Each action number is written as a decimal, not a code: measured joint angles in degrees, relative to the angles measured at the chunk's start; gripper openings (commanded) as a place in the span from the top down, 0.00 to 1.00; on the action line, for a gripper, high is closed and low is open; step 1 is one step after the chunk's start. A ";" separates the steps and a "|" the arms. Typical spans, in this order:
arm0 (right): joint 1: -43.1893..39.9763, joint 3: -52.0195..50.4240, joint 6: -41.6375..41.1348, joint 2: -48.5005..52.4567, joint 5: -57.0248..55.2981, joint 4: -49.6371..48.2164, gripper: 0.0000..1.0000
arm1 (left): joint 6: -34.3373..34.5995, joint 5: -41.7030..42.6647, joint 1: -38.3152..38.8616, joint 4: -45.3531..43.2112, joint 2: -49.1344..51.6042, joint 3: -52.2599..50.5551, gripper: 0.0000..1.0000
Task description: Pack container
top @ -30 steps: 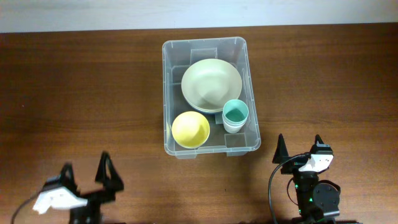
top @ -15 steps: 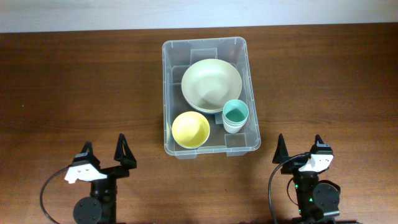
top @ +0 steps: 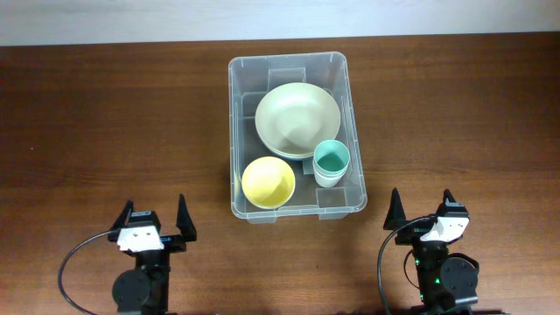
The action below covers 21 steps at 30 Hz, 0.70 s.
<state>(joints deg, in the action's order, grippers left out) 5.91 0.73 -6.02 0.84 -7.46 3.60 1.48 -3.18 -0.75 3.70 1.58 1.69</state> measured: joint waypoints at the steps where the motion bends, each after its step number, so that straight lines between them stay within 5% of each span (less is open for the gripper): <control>1: 0.00 0.00 0.00 0.00 0.00 0.00 0.01 | -1.27 0.00 0.00 0.00 0.00 -0.15 0.00; 8: 0.00 0.00 0.00 0.00 -0.02 0.00 0.01 | -8.39 0.00 0.00 0.04 0.00 -0.42 0.00; 21: 0.00 0.00 0.00 0.00 0.00 0.02 0.01 | -10.73 0.00 0.00 0.83 0.00 -0.42 0.00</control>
<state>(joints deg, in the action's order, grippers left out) 5.91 0.73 -6.02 0.84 -7.46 3.62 -9.26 -3.18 -0.75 4.54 1.58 1.28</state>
